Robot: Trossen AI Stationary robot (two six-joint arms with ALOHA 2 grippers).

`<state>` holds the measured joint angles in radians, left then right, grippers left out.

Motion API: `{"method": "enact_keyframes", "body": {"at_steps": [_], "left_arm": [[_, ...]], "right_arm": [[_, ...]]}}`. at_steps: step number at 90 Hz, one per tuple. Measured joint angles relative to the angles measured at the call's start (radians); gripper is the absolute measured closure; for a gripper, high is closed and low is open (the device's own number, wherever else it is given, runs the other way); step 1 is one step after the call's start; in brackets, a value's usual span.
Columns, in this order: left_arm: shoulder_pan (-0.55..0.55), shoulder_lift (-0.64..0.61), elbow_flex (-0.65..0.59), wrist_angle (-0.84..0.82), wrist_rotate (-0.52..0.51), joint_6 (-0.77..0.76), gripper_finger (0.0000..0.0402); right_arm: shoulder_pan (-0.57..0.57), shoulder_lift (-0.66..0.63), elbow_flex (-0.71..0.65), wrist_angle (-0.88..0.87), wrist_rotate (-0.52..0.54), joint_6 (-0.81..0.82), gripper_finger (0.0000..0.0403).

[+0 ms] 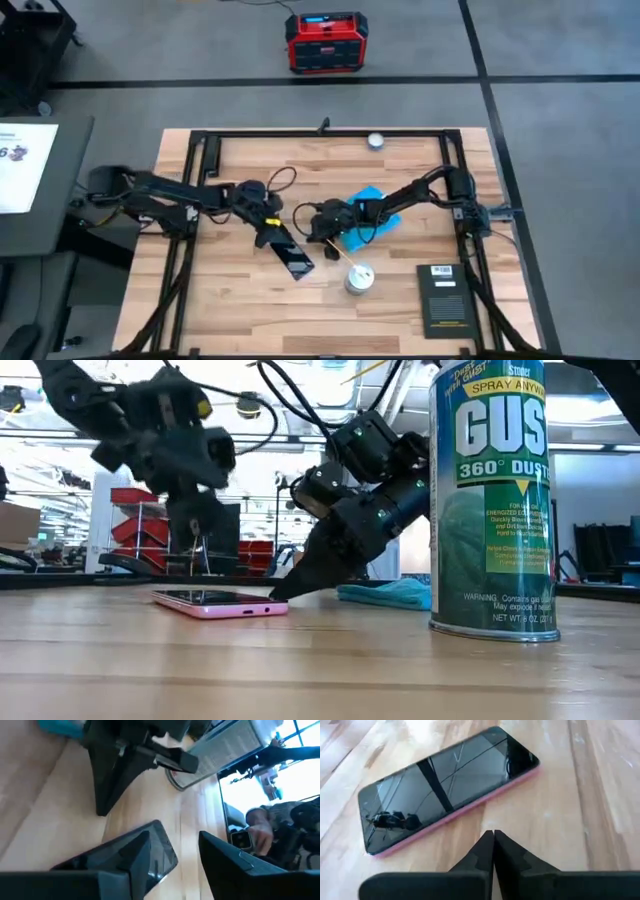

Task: Apply microfiber cloth
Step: Spray the device using the spray bottle

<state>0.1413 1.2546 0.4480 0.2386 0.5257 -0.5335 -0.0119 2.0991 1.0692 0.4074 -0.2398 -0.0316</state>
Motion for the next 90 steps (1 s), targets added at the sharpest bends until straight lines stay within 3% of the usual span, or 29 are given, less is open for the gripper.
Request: {"method": "enact_keyframes", "body": {"at_steps": [26, 53, 90], "left_arm": [[-0.019, -0.221, 0.000, -0.185, -0.143, 0.156, 0.0392], [-0.019, -0.280, 0.001, -0.188, -0.215, 0.204, 0.0400], [-0.019, -0.280, 0.001, -0.178, -0.242, 0.231, 0.0401]], "right_arm": [[0.033, -0.023, 0.167, -0.179, -0.057, -0.113, 0.0403], [0.010, 0.024, 0.329, -0.455, -0.015, -0.243, 0.0403], [-0.011, 0.082, 0.471, -0.516, 0.000, -0.318, 0.0403]]}}
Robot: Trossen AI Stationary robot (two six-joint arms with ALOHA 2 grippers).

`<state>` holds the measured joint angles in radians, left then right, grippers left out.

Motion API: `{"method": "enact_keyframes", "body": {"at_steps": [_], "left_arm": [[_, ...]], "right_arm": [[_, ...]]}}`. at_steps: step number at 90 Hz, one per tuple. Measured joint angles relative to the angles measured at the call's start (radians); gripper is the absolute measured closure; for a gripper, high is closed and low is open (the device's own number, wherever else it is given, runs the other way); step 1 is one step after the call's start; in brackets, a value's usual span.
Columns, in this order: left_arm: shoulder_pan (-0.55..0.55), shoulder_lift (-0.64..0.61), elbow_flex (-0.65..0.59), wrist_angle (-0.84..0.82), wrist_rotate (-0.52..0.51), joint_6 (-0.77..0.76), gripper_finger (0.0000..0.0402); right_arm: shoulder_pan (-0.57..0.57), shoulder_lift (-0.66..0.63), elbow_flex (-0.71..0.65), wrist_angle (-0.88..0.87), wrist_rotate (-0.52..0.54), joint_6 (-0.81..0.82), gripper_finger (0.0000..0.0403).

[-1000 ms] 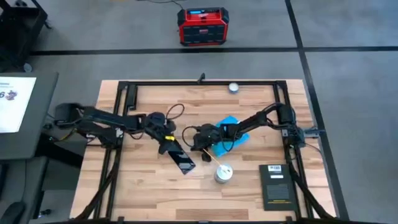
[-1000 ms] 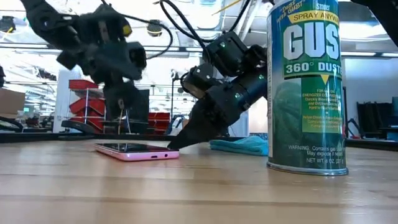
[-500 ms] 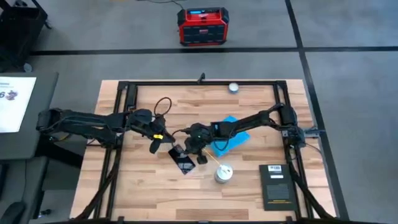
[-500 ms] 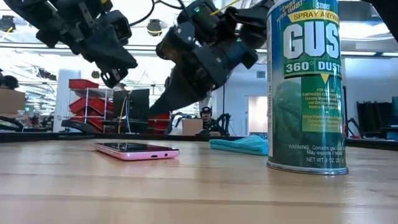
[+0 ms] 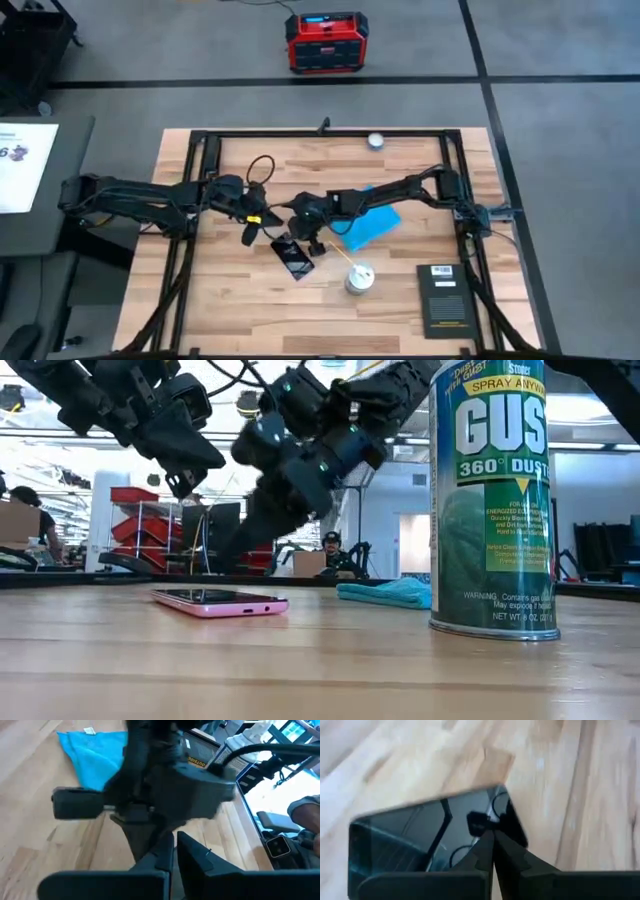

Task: Apply microfiber cloth
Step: Spray the device using the spray bottle

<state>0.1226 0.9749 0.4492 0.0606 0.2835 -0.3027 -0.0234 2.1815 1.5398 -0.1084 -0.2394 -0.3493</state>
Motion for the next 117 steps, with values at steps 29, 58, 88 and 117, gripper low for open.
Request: {"method": "enact_keyframes", "body": {"at_steps": [29, 58, 88, 117], "left_arm": [[0.000, 0.000, 0.000, 0.003, -0.002, 0.003, 0.0402], [0.000, 0.000, 0.000, 0.004, -0.015, 0.007, 0.0402], [0.000, 0.000, 0.000, -0.005, -0.014, 0.005, 0.0402], [-0.014, 0.000, 0.000, -0.025, -0.011, -0.002, 0.0402]], "right_arm": [[-0.004, 0.001, 0.009, -0.006, -0.051, 0.000, 0.0403], [-0.005, 0.058, 0.010, 0.000, -0.093, 0.013, 0.0403], [-0.001, 0.099, 0.046, -0.013, -0.103, 0.026, 0.0403], [-0.065, 0.095, 0.048, -0.070, -0.074, 0.024, 0.0403]]}}
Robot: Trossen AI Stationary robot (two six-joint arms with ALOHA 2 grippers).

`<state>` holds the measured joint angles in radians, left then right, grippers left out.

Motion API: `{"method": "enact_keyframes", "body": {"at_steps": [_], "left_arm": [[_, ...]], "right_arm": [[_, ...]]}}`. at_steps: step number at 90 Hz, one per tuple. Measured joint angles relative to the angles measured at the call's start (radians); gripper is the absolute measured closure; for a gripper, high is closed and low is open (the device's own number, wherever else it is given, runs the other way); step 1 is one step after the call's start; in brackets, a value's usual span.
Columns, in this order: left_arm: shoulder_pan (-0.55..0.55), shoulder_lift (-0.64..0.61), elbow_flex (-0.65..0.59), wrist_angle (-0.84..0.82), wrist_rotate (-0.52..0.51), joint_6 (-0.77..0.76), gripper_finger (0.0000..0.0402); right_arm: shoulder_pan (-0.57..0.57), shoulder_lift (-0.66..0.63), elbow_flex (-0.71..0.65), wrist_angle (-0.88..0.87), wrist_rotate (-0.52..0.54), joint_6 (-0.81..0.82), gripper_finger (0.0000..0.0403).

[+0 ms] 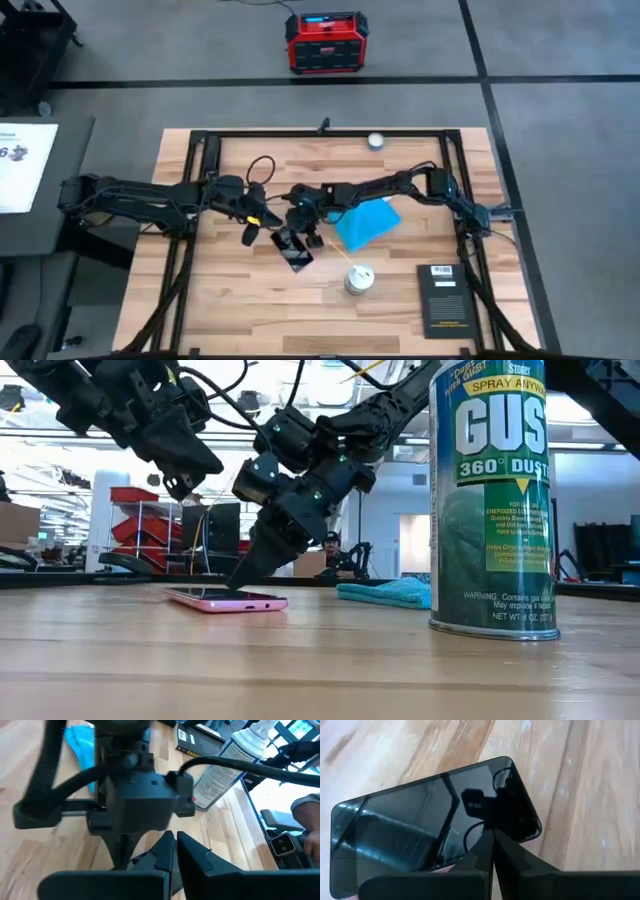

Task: Apply microfiber cloth
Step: Spray the device using the spray bottle

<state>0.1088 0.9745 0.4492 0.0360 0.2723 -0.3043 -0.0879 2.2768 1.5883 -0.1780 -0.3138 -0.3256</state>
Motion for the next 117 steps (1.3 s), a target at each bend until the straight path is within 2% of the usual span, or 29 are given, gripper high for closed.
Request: {"method": "enact_keyframes", "body": {"at_steps": [21, 69, 92, 117], "left_arm": [[-0.029, 0.000, 0.000, -0.004, -0.008, -0.004, 0.0402], [-0.160, 0.000, 0.000, -0.040, -0.200, -0.070, 0.0402], [-0.189, 0.000, 0.000, -0.162, -0.360, -0.231, 0.0401], [-0.189, -0.009, -0.005, -0.330, -0.504, -0.478, 0.0402]], "right_arm": [[-0.025, 0.000, 0.000, -0.006, 0.029, 0.014, 0.0403], [-0.112, -0.002, 0.000, -0.031, 0.140, 0.090, 0.0403], [-0.126, -0.022, -0.004, -0.009, 0.173, 0.083, 0.0403], [-0.132, -0.121, -0.003, -0.034, 0.300, 0.006, 0.0403]]}}
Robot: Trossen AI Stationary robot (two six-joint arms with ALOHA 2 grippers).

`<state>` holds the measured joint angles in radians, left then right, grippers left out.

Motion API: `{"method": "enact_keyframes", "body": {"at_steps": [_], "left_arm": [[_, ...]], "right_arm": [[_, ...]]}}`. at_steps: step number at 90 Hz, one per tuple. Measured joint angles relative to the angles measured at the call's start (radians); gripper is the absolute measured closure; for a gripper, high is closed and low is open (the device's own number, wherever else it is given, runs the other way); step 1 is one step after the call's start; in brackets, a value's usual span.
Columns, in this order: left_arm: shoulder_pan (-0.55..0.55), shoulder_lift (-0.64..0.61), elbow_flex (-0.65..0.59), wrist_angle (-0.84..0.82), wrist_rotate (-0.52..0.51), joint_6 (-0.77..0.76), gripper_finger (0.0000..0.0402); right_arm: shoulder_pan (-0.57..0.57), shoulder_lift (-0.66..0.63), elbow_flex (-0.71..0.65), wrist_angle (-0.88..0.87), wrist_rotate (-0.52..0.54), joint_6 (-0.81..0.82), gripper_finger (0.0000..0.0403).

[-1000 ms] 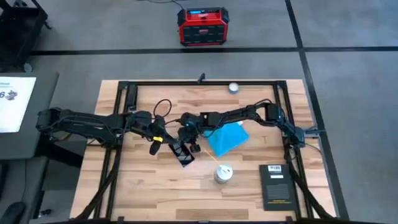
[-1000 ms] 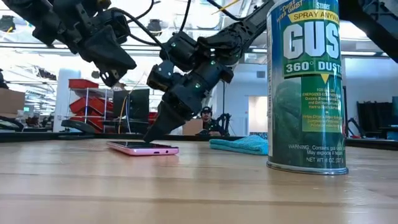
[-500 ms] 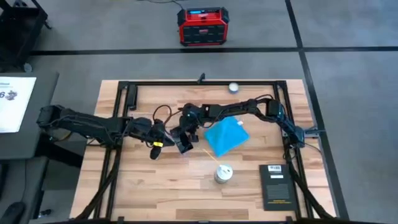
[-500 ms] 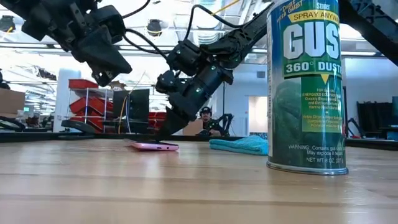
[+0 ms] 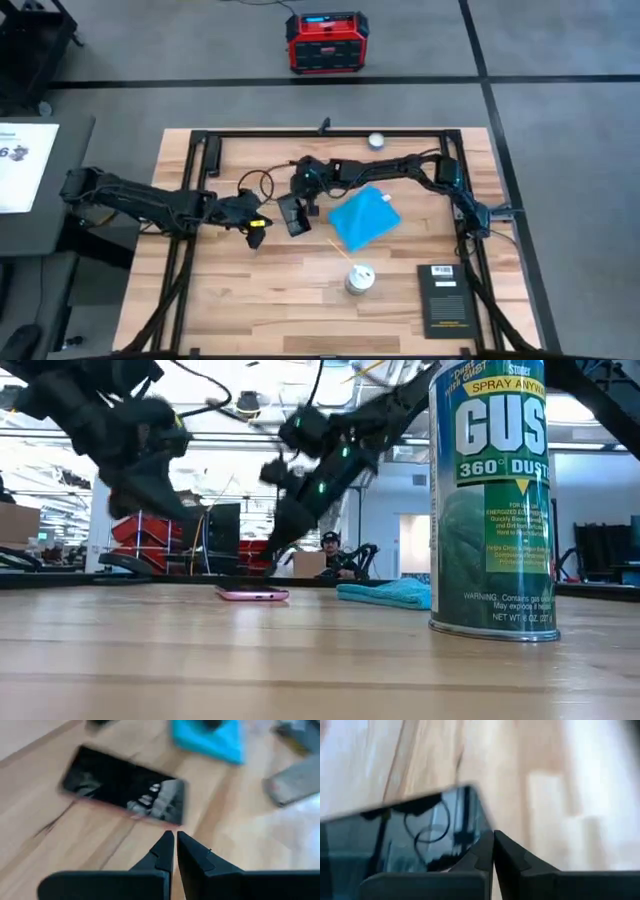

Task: Apply microfiber cloth
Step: Spray the device using the spray bottle

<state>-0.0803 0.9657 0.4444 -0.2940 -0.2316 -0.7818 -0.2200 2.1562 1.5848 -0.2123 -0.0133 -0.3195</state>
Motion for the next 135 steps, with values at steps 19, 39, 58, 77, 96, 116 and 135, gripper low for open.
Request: {"method": "enact_keyframes", "body": {"at_steps": [19, 39, 58, 77, 96, 116, 135], "left_arm": [[0.000, 0.002, -0.072, 0.052, -0.011, -0.199, 0.0402], [0.000, 0.002, -0.142, 0.214, -0.011, -0.250, 0.0394], [0.001, 0.002, -0.187, 0.244, -0.011, -0.309, 0.0333], [0.005, 0.002, -0.285, 0.316, -0.016, -0.444, 0.0267], [0.005, 0.001, -0.369, 0.485, -0.051, -0.543, 0.0245], [0.017, 0.002, -0.378, 0.533, -0.079, -0.576, 0.0244], [0.038, 0.003, -0.378, 0.540, -0.074, -0.617, 0.0244]], "right_arm": [[0.000, -0.014, -0.002, -0.134, 0.017, -0.038, 0.0403], [0.006, -0.018, -0.062, -0.190, 0.017, -0.038, 0.0403], [0.037, -0.018, -0.103, -0.195, 0.016, -0.029, 0.0403], [0.073, -0.018, -0.103, -0.158, 0.015, -0.018, 0.0403], [0.096, -0.018, -0.103, -0.133, 0.016, -0.013, 0.0403], [0.096, -0.018, -0.103, -0.121, 0.015, -0.011, 0.0403], [0.098, -0.018, -0.103, -0.096, 0.015, -0.019, 0.0403]]}}
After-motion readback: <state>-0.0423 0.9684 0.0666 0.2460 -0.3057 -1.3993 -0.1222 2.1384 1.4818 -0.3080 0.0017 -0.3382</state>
